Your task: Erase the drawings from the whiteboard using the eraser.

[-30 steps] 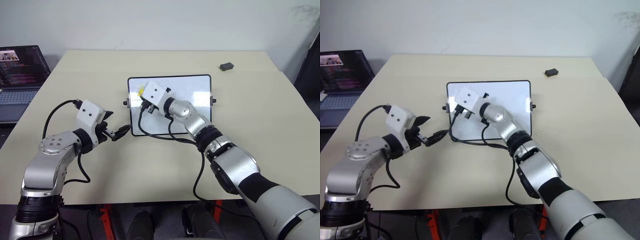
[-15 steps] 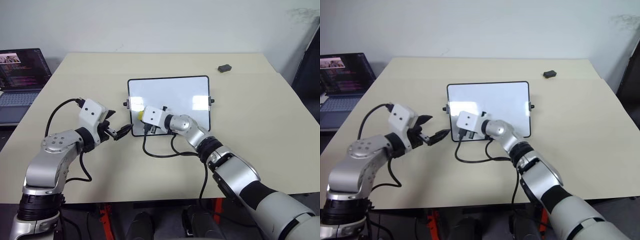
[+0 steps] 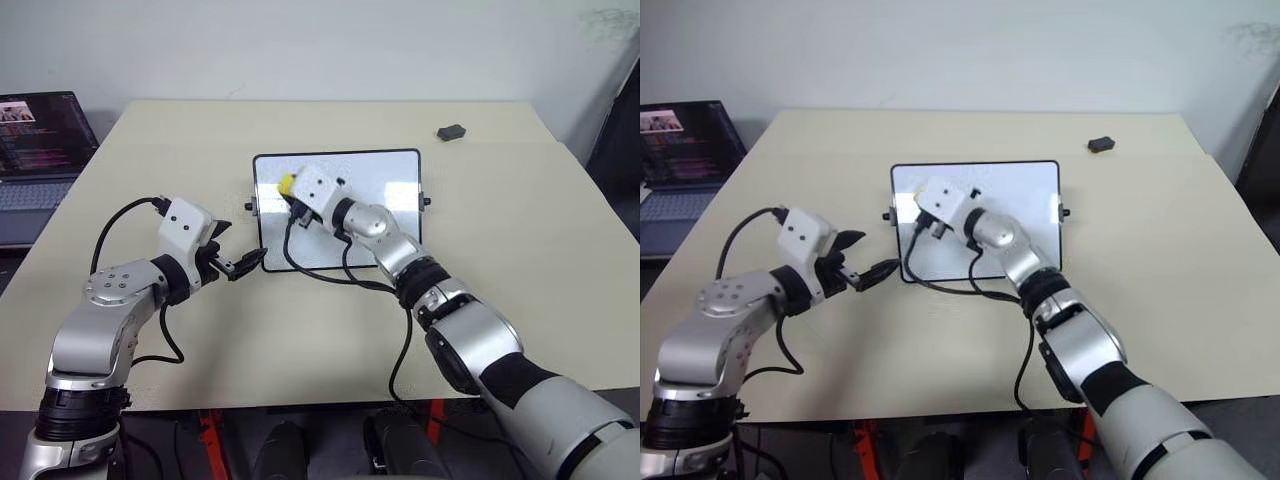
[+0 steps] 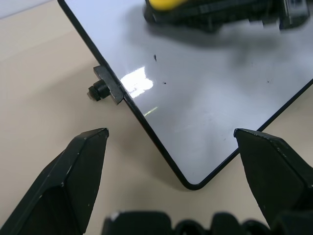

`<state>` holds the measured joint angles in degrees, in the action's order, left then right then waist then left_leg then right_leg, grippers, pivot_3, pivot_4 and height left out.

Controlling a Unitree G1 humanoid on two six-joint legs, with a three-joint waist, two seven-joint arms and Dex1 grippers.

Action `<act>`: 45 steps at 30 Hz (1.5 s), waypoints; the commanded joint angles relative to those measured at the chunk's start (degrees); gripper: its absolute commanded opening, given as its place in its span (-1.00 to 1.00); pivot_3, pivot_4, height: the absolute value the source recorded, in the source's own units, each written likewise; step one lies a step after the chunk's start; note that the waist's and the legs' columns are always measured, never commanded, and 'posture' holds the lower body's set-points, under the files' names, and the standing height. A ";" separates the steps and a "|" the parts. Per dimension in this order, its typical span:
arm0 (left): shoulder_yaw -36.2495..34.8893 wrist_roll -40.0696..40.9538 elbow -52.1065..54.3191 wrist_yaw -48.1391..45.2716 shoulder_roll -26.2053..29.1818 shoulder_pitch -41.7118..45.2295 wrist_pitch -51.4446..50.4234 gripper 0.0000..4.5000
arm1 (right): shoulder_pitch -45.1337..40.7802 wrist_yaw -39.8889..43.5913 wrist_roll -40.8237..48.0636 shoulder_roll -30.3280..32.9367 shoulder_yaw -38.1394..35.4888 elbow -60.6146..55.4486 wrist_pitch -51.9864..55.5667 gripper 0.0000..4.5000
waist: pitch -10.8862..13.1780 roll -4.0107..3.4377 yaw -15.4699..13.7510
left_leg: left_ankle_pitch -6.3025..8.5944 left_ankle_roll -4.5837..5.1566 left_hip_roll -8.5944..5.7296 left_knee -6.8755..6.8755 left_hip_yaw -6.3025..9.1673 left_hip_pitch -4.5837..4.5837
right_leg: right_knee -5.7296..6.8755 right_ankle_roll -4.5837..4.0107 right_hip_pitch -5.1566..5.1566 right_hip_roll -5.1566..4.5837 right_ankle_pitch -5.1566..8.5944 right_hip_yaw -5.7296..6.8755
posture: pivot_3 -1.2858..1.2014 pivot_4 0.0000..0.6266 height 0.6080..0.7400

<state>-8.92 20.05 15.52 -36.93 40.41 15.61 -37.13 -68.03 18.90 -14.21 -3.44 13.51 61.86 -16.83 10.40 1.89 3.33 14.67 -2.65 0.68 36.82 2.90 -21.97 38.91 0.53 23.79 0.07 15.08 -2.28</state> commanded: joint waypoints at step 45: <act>0.76 0.76 2.69 1.45 -2.48 -0.27 0.08 1.00 | 13.52 11.05 5.73 0.08 -0.42 -13.90 10.99 -0.45 | -0.01 0.01 -0.10 | -0.04 0.05 -0.02 0.10 0.01 0.93 | 0.05 0.21 -0.94 0.03 0.13 0.00 | 0.03 -0.52 1.00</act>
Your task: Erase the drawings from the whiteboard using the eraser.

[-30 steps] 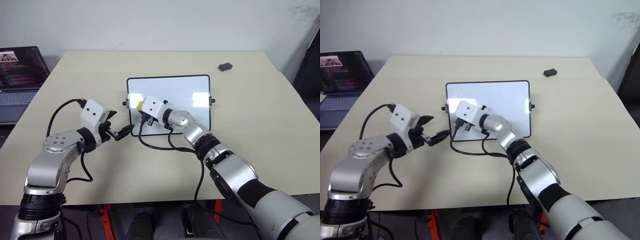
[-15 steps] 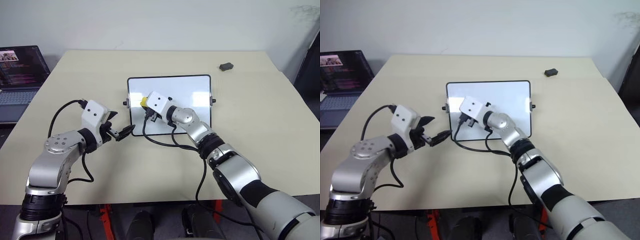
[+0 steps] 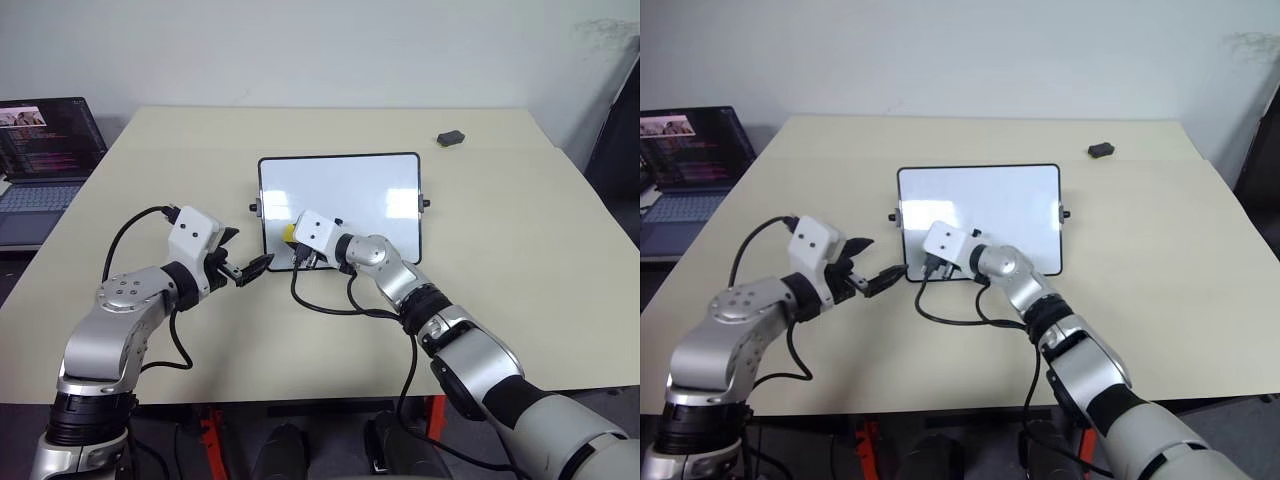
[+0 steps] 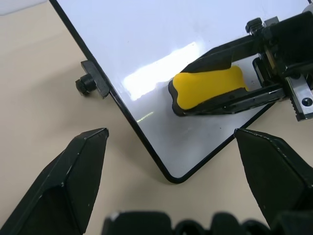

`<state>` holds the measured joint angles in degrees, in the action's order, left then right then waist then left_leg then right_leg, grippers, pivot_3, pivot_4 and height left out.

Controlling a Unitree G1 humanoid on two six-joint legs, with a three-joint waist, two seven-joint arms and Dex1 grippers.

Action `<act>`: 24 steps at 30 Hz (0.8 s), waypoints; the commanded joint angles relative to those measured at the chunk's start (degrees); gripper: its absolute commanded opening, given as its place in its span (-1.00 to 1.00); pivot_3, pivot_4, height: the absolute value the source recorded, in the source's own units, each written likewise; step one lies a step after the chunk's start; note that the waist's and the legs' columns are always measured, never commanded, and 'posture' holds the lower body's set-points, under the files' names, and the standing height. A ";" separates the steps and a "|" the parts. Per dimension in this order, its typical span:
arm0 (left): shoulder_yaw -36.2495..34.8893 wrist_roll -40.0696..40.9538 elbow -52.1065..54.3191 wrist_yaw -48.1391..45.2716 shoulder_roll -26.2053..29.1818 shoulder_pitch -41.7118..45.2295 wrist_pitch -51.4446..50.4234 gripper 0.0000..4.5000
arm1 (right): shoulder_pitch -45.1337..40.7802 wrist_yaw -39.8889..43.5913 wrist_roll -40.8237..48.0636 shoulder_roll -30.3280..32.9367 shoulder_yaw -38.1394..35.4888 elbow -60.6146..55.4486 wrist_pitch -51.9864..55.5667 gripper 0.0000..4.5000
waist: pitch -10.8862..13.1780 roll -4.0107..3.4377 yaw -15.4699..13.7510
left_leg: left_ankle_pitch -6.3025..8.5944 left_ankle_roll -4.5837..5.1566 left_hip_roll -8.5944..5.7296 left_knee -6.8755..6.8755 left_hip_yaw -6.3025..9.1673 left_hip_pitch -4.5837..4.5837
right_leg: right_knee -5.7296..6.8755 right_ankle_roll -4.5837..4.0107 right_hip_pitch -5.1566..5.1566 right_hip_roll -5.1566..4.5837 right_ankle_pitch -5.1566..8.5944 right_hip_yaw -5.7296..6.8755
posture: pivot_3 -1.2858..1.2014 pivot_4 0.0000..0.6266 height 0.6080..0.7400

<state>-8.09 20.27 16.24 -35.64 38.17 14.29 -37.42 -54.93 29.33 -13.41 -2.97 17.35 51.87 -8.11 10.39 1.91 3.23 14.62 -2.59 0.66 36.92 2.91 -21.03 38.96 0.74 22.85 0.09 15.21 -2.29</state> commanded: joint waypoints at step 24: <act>13.57 5.77 2.07 -15.23 -1.60 14.39 1.27 1.00 | 45.38 -18.90 21.41 13.52 -32.32 -76.86 48.61 -0.45 | 0.05 -0.09 -0.73 | 0.10 -0.12 -0.01 0.00 -0.14 -0.80 | -0.11 0.21 0.73 0.09 0.12 -0.14 | 0.03 -0.52 1.00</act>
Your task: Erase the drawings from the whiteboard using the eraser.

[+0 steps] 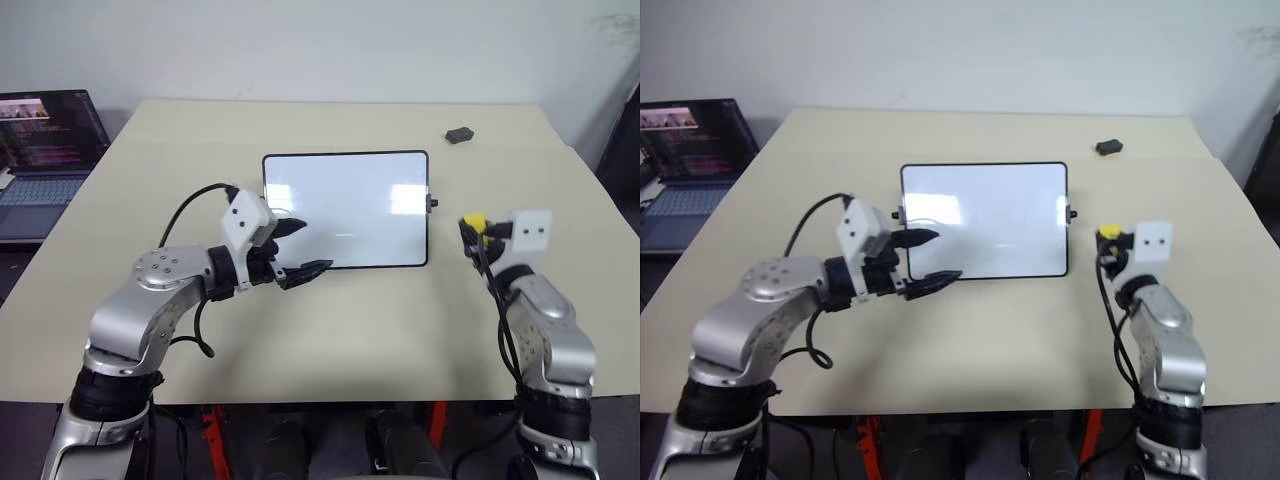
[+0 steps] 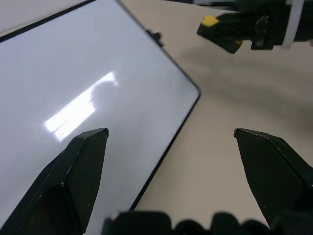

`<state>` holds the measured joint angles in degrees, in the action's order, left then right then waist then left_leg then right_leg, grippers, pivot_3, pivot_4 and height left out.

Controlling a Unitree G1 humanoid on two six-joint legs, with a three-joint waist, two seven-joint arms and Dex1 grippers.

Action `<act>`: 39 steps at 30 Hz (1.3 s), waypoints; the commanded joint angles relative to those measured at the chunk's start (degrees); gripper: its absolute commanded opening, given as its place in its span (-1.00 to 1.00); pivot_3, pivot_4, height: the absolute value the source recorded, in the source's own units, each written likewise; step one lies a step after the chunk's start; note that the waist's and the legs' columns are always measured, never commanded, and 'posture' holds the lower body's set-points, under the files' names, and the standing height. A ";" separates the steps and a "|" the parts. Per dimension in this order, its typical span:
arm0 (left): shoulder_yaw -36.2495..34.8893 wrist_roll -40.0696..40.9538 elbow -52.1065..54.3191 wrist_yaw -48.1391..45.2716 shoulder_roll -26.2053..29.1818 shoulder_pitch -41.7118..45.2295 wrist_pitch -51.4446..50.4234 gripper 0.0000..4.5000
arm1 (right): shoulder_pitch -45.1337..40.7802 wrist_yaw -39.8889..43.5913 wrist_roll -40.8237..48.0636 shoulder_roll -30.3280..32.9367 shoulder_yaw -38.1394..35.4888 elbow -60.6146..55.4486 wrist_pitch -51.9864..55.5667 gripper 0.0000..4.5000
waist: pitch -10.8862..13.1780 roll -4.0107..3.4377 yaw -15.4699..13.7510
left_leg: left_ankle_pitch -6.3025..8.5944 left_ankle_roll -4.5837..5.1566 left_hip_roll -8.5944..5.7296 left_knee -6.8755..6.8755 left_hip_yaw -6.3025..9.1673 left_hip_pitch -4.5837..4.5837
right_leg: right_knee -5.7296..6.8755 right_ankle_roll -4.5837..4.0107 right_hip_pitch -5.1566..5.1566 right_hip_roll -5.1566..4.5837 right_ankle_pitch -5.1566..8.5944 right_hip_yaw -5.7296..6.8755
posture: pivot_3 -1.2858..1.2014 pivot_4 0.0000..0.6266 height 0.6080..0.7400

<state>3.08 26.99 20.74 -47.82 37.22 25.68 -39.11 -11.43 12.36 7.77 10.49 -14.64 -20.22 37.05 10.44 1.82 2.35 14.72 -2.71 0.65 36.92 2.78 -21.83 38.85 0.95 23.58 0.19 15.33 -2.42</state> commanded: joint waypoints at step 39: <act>10.05 -8.00 -7.45 -4.04 -8.32 5.87 8.20 1.00 | -6.27 3.48 6.13 7.89 0.20 10.75 0.06 0.98 | 0.01 -0.01 0.41 | -0.02 0.04 0.03 0.04 -0.32 -0.08 | -0.07 0.01 0.00 0.36 0.01 -0.07 | 0.03 -0.52 1.00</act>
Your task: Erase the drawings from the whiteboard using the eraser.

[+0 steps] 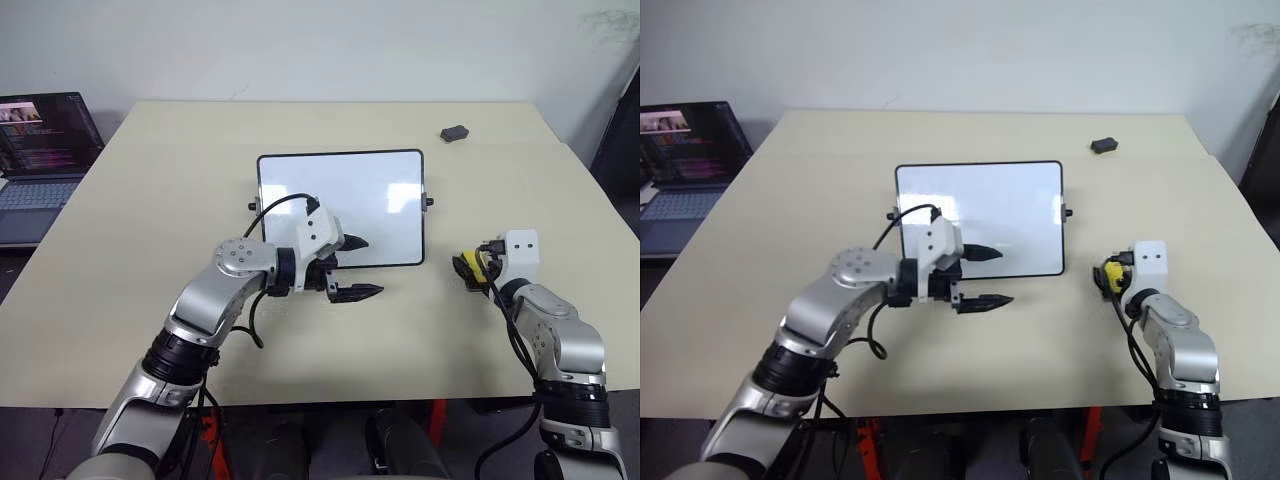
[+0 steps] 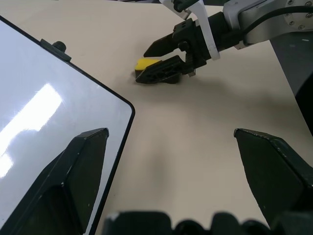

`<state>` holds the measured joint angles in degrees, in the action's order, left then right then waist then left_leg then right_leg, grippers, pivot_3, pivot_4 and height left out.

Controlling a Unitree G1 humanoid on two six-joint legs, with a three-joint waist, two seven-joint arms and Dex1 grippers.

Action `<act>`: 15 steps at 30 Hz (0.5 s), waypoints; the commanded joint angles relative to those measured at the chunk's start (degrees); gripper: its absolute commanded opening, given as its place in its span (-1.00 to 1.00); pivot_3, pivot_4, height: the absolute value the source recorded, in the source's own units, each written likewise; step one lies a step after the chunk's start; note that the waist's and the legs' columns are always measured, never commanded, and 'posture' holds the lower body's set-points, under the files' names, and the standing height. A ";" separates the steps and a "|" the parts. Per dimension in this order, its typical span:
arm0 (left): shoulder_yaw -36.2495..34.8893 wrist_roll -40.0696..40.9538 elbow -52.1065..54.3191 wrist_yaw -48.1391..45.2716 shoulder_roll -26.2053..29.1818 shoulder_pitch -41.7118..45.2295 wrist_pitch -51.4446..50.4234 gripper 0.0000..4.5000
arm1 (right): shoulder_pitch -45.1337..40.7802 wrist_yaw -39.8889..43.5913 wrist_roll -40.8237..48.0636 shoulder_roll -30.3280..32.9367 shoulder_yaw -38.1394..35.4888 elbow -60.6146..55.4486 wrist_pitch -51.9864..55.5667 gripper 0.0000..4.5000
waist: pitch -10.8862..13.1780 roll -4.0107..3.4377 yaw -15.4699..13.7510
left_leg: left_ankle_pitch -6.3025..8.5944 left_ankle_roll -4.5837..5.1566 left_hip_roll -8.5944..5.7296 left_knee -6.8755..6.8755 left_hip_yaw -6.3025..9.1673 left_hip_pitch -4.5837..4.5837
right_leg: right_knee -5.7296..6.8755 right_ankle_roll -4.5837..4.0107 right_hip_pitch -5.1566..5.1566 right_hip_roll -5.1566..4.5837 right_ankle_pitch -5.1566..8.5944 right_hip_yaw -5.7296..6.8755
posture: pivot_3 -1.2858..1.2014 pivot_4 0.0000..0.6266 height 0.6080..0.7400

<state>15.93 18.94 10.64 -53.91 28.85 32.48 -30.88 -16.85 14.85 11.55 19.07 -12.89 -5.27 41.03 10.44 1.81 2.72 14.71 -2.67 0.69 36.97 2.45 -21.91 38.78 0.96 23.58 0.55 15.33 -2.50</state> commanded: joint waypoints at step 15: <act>-29.52 -4.17 15.30 34.67 -6.31 -22.80 1.36 1.00 | 2.03 2.15 4.23 -0.66 -11.82 7.01 -34.26 0.98 | 0.02 -0.05 -0.76 | 0.00 0.00 -0.03 0.00 0.17 0.09 | -0.02 -0.16 -0.06 -0.16 -0.13 -0.08 | 0.03 -0.52 1.00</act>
<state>-11.61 15.49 21.97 -21.83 23.39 11.16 -30.84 -14.86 16.38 16.38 17.66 -23.50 0.17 11.45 10.46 1.76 1.96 14.71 -2.68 0.69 36.96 2.60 -21.80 38.74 0.75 23.52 0.32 15.18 -2.60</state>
